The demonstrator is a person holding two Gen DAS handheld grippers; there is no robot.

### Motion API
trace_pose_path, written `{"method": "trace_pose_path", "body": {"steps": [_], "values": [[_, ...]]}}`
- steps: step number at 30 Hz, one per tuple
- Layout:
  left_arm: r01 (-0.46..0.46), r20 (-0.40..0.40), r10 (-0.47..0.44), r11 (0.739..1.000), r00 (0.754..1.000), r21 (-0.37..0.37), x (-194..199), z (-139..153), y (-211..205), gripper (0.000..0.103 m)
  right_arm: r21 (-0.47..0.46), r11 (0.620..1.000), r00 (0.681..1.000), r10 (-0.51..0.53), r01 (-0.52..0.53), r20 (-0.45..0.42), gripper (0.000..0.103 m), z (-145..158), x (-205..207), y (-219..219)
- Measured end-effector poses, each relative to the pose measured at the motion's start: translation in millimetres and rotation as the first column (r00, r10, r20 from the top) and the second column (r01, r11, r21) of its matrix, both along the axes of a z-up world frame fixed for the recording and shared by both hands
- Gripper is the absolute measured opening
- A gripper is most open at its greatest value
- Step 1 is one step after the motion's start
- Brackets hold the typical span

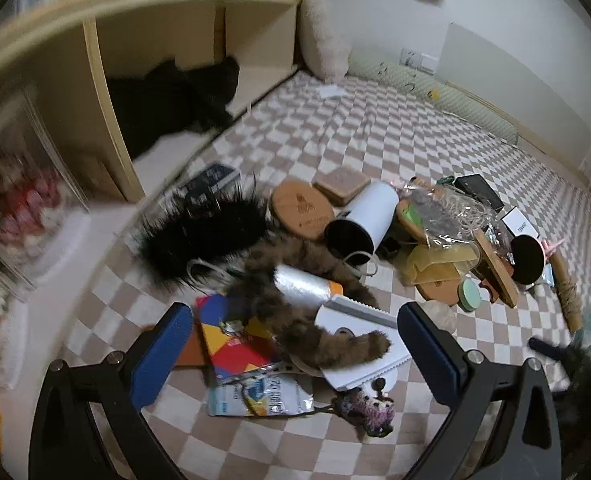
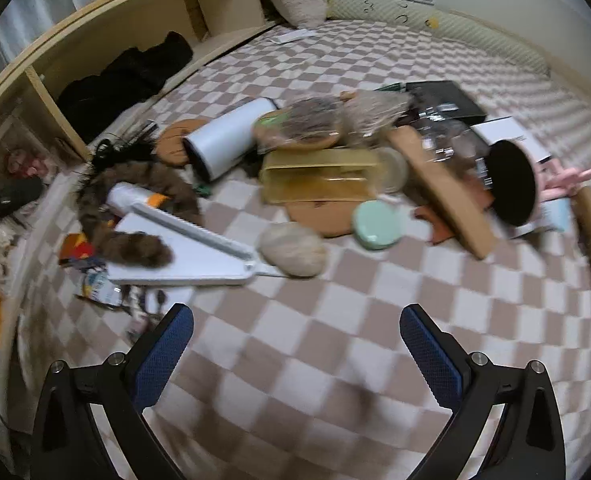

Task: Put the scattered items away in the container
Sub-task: 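Move the left tool toward the brown furry strip on the white comb, then close the left tool on the brown furry strip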

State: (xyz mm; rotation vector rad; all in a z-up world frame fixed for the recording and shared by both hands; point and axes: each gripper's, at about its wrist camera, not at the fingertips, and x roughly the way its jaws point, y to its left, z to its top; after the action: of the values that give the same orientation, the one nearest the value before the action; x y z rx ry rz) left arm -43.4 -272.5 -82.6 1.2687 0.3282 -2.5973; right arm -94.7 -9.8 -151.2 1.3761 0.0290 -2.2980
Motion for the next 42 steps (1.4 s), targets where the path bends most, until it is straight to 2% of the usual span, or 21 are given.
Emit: {"method": "trace_pose_path", "body": {"steps": [4, 7, 13, 18, 20, 24, 26, 30, 32, 38, 42], "values": [[-0.042, 0.048, 0.037, 0.992, 0.998, 0.117, -14.0, -18.4, -11.2, 0.102, -0.094, 0.995, 0.999, -0.006, 0.01, 0.044, 0.103, -12.3, 2.6, -10.4], [-0.066, 0.085, 0.054, 0.987, 0.995, 0.145, -21.3, -29.2, -12.8, 0.102, -0.131, 0.991, 0.997, -0.004, 0.014, 0.075, 0.103, -25.1, 3.5, -16.3], [-0.109, 0.125, 0.083, 0.971, 0.989, 0.215, -31.4, -45.3, -17.0, 0.101, -0.11, 0.994, 0.989, -0.006, 0.022, 0.146, 0.103, -60.0, 2.8, -22.6], [-0.123, 0.128, 0.09, 0.952, 0.988, 0.28, -38.7, -53.5, -17.8, 0.1, -0.072, 0.997, 0.991, -0.008, 0.017, 0.131, 0.103, -77.6, 2.0, -19.7], [-0.118, 0.128, 0.083, 0.949, 0.988, 0.293, -41.9, -55.8, -16.1, 0.09, -0.027, 0.999, 0.997, 0.019, -0.017, 0.081, 0.103, -78.6, 6.2, -24.6], [-0.109, 0.13, 0.074, 0.951, 0.989, 0.291, -46.9, -59.0, -12.9, 0.085, 0.045, 0.997, 0.998, 0.062, -0.063, 0.018, 0.103, -84.1, 15.1, -33.9], [-0.11, 0.131, 0.075, 0.953, 0.989, 0.283, -47.9, -58.9, -12.3, 0.076, 0.042, 0.997, 0.998, 0.063, -0.062, -0.001, 0.103, -85.9, 17.1, -33.2], [-0.12, 0.133, 0.085, 0.953, 0.987, 0.279, -47.4, -58.9, -16.7, 0.069, 0.034, 0.997, 0.998, 0.068, -0.067, -0.007, 0.103, -87.8, 15.7, -33.3], [-0.135, 0.136, 0.1, 0.951, 0.986, 0.279, -45.6, -58.7, -20.6, 0.056, 0.036, 0.997, 0.998, 0.068, -0.068, -0.007, 0.103, -88.3, 14.8, -33.1], [-0.161, 0.142, 0.121, 0.935, 0.982, 0.317, -38.6, -58.7, -31.4, 0.035, 0.117, 0.991, 0.997, 0.071, -0.067, -0.031, 0.103, -92.8, 16.8, -44.6], [-0.151, 0.134, 0.111, 0.925, 0.985, 0.347, -36.2, -56.5, -30.5, 0.033, 0.146, 0.987, 0.997, 0.071, -0.067, -0.022, 0.103, -93.3, 13.4, -49.5]]}}
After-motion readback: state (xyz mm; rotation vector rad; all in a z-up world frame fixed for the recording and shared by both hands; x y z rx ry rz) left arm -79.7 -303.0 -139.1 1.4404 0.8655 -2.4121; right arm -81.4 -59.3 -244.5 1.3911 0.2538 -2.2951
